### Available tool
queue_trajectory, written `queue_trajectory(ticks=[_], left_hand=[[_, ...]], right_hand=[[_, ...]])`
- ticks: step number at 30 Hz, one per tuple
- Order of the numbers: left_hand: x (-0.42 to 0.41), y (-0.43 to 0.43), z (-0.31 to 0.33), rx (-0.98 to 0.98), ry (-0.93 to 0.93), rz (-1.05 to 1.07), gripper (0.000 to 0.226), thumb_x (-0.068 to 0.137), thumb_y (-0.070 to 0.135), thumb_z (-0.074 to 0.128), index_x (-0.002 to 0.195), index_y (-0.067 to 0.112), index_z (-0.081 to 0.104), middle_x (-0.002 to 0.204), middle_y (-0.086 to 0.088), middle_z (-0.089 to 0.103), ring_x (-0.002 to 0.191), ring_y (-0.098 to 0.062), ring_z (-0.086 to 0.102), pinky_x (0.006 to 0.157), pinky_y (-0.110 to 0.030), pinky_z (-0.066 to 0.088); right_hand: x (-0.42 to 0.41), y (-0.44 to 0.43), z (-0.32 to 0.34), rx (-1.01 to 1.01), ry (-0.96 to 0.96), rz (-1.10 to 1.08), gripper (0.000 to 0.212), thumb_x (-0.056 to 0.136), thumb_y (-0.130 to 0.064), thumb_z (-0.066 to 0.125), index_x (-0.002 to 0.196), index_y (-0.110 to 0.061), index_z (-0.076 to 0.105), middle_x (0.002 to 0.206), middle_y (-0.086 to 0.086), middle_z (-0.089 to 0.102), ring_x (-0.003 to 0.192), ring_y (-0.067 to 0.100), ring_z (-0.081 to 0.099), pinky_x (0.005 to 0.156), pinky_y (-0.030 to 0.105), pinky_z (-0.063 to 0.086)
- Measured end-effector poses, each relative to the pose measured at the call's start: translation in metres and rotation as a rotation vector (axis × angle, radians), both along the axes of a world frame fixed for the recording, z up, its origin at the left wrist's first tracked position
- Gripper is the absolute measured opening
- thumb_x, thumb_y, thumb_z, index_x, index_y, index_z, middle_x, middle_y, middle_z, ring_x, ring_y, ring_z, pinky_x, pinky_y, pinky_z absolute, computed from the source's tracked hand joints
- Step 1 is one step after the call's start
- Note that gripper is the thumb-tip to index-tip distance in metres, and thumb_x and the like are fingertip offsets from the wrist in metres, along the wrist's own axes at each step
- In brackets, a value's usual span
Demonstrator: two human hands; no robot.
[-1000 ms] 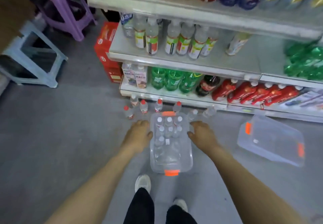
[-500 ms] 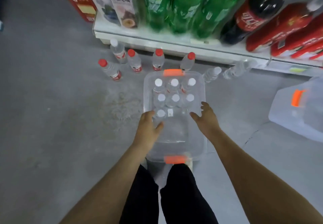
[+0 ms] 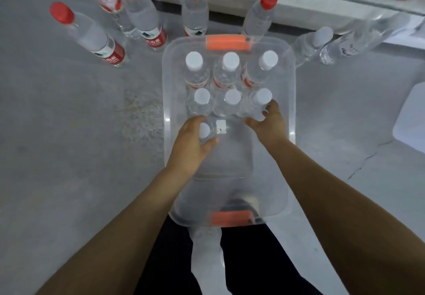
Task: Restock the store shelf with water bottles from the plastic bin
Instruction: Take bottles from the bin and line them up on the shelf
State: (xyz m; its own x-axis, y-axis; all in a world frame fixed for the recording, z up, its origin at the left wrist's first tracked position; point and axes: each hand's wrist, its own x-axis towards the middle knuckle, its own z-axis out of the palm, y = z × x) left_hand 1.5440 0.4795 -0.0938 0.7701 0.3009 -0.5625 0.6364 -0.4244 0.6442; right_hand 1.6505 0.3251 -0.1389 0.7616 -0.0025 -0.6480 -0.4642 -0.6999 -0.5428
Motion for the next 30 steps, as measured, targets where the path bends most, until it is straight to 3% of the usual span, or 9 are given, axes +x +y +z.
queue_trajectory(ticks=[4, 8, 10, 16, 20, 24, 27, 28, 30], left_hand=[[0.006, 0.008, -0.014, 0.068, 0.009, -0.107, 0.047, 0.088, 0.02, 0.061, 0.131, 0.014, 0.045, 0.135, -0.003, 0.049, 0.121, -0.018, 0.046, 0.087, -0.009, 0.024], [0.006, 0.014, -0.015, 0.117, -0.013, -0.169, 0.032, 0.091, 0.023, 0.057, 0.12, 0.014, 0.048, 0.121, -0.002, 0.057, 0.095, -0.006, 0.045, 0.073, -0.007, 0.025], [0.006, 0.016, -0.011, 0.132, -0.005, -0.188, 0.032, 0.093, 0.025, 0.054, 0.122, 0.014, 0.046, 0.122, -0.003, 0.056, 0.094, -0.007, 0.045, 0.074, -0.006, 0.025], [0.004, 0.023, 0.023, 0.12, 0.001, -0.189, 0.037, 0.093, 0.029, 0.051, 0.126, 0.015, 0.041, 0.126, -0.003, 0.053, 0.096, -0.01, 0.046, 0.077, -0.013, 0.028], [0.006, 0.031, 0.074, 0.122, -0.013, -0.135, 0.038, 0.092, 0.029, 0.053, 0.126, 0.014, 0.041, 0.121, -0.006, 0.056, 0.093, -0.016, 0.049, 0.075, -0.019, 0.031], [0.011, 0.04, 0.153, 0.11, -0.111, -0.118, 0.038, 0.091, 0.028, 0.055, 0.122, 0.01, 0.042, 0.117, -0.008, 0.059, 0.086, -0.016, 0.047, 0.066, -0.016, 0.028], [0.018, 0.051, 0.225, 0.086, -0.203, -0.051, 0.036, 0.09, 0.028, 0.057, 0.118, 0.012, 0.041, 0.109, -0.002, 0.06, 0.082, -0.014, 0.051, 0.062, -0.015, 0.031], [0.021, 0.054, 0.251, 0.087, -0.229, -0.014, 0.034, 0.089, 0.029, 0.057, 0.116, 0.014, 0.042, 0.102, 0.003, 0.058, 0.077, -0.011, 0.051, 0.059, -0.014, 0.033], [0.027, 0.059, 0.306, 0.087, -0.287, 0.056, 0.031, 0.089, 0.029, 0.059, 0.113, 0.02, 0.042, 0.088, 0.012, 0.052, 0.071, -0.001, 0.049, 0.056, -0.007, 0.036]], right_hand=[[0.008, 0.009, -0.022, 0.058, -0.021, -0.107, 0.08, 0.073, -0.018, 0.078, 0.139, -0.017, 0.032, 0.136, 0.001, 0.047, 0.125, 0.021, 0.045, 0.1, 0.027, 0.038], [0.007, 0.01, -0.034, 0.059, -0.073, -0.142, 0.08, 0.073, -0.02, 0.079, 0.138, -0.02, 0.033, 0.136, -0.002, 0.047, 0.126, 0.017, 0.044, 0.095, 0.019, 0.032], [0.004, 0.011, -0.033, 0.034, -0.093, -0.142, 0.077, 0.073, -0.023, 0.079, 0.136, -0.02, 0.037, 0.134, -0.002, 0.05, 0.124, 0.017, 0.047, 0.092, 0.016, 0.033], [-0.007, 0.004, -0.003, 0.071, -0.07, -0.194, 0.073, 0.065, -0.028, 0.083, 0.129, -0.019, 0.049, 0.122, -0.002, 0.061, 0.112, 0.019, 0.057, 0.098, 0.036, 0.047], [-0.018, -0.009, 0.052, 0.109, -0.058, -0.147, 0.062, 0.066, -0.029, 0.082, 0.12, -0.019, 0.054, 0.114, -0.005, 0.064, 0.103, 0.015, 0.061, 0.091, 0.033, 0.051], [-0.02, -0.017, 0.135, 0.175, -0.055, -0.145, 0.052, 0.068, -0.02, 0.082, 0.114, -0.018, 0.056, 0.101, -0.009, 0.062, 0.092, 0.009, 0.061, 0.077, 0.019, 0.048], [-0.013, -0.019, 0.208, 0.251, -0.046, -0.148, 0.045, 0.067, -0.013, 0.082, 0.105, -0.017, 0.059, 0.091, -0.011, 0.065, 0.076, -0.009, 0.063, 0.066, 0.008, 0.049], [-0.01, -0.018, 0.235, 0.275, -0.048, -0.148, 0.042, 0.068, -0.009, 0.082, 0.103, -0.018, 0.06, 0.089, -0.01, 0.066, 0.071, -0.009, 0.063, 0.063, 0.006, 0.048], [-0.005, -0.017, 0.291, 0.309, -0.062, -0.142, 0.04, 0.066, -0.007, 0.082, 0.1, -0.018, 0.063, 0.093, -0.004, 0.068, 0.078, 0.002, 0.066, 0.07, 0.013, 0.052]])
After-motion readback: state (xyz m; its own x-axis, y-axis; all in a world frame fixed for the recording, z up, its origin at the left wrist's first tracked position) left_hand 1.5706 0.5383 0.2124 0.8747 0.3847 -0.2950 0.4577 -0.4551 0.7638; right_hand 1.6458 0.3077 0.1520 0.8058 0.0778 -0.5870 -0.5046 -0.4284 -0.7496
